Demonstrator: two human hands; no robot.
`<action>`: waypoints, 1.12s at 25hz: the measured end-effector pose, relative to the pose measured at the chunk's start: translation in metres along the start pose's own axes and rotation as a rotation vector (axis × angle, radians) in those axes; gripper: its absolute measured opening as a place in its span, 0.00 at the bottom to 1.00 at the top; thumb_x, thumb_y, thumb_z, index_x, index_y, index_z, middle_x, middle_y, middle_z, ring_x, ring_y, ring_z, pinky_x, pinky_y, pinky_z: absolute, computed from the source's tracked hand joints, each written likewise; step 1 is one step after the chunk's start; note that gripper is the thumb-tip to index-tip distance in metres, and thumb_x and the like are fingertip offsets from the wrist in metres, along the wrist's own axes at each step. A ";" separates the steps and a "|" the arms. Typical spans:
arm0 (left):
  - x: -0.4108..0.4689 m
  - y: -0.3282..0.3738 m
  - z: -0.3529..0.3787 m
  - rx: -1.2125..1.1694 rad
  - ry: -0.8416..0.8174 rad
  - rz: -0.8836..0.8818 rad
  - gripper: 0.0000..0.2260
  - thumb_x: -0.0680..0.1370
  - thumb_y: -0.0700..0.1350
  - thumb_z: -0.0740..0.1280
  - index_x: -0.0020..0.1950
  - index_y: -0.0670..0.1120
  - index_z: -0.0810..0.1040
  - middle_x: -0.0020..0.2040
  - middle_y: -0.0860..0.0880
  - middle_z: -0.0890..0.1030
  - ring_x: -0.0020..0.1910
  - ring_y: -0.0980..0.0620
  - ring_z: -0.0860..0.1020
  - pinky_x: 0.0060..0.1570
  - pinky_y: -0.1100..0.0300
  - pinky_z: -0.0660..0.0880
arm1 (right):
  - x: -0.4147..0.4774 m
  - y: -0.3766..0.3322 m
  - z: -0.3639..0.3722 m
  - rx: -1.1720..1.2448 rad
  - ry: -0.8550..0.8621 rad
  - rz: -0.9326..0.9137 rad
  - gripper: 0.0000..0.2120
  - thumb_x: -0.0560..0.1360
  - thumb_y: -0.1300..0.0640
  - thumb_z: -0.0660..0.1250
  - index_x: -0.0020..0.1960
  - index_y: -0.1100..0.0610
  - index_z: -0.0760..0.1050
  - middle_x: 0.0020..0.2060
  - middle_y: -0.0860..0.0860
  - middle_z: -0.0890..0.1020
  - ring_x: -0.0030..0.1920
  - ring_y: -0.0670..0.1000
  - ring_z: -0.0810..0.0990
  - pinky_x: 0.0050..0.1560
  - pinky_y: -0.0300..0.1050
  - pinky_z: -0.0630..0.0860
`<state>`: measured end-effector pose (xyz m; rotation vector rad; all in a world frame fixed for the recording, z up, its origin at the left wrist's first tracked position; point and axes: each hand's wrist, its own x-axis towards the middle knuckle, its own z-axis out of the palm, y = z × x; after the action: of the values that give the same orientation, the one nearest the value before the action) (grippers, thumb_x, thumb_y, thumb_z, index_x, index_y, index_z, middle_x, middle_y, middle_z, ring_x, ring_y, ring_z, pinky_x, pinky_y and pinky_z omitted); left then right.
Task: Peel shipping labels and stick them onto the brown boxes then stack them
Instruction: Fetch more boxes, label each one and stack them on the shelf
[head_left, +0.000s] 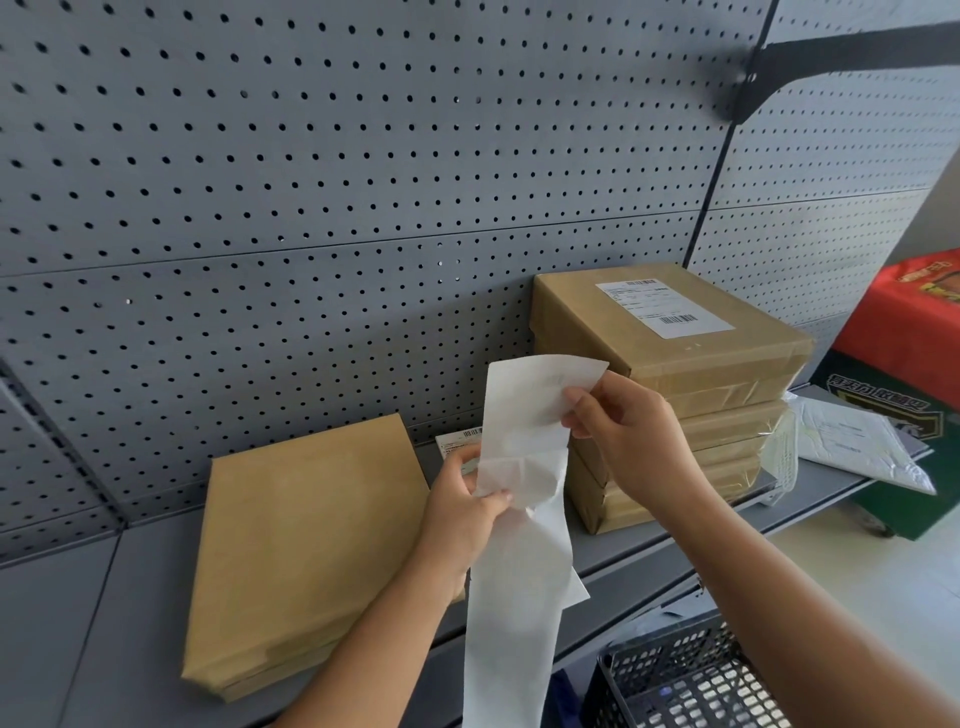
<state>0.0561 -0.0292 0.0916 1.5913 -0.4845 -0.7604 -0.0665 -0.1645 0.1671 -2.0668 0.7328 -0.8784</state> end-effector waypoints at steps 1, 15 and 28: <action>0.000 0.000 0.000 0.019 0.000 -0.012 0.22 0.77 0.37 0.72 0.65 0.57 0.72 0.57 0.49 0.83 0.52 0.50 0.83 0.39 0.61 0.77 | 0.001 -0.002 -0.001 -0.001 0.005 -0.002 0.09 0.80 0.50 0.66 0.44 0.51 0.80 0.37 0.49 0.85 0.43 0.53 0.83 0.50 0.58 0.81; -0.016 0.023 -0.030 0.386 -0.168 -0.052 0.18 0.79 0.51 0.70 0.67 0.50 0.71 0.51 0.47 0.86 0.50 0.50 0.86 0.57 0.52 0.82 | -0.009 -0.011 -0.005 0.015 -0.058 -0.069 0.08 0.80 0.52 0.67 0.46 0.54 0.80 0.35 0.48 0.82 0.35 0.45 0.77 0.37 0.43 0.74; -0.032 0.040 -0.099 -0.296 0.088 -0.059 0.11 0.81 0.45 0.69 0.57 0.38 0.83 0.49 0.43 0.88 0.44 0.48 0.85 0.48 0.53 0.82 | -0.022 -0.016 0.057 0.098 -0.420 -0.382 0.18 0.75 0.65 0.71 0.63 0.53 0.78 0.63 0.46 0.76 0.63 0.47 0.78 0.62 0.41 0.77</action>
<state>0.1086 0.0553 0.1404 1.3605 -0.2484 -0.7649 -0.0326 -0.1161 0.1453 -2.2355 0.0695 -0.6263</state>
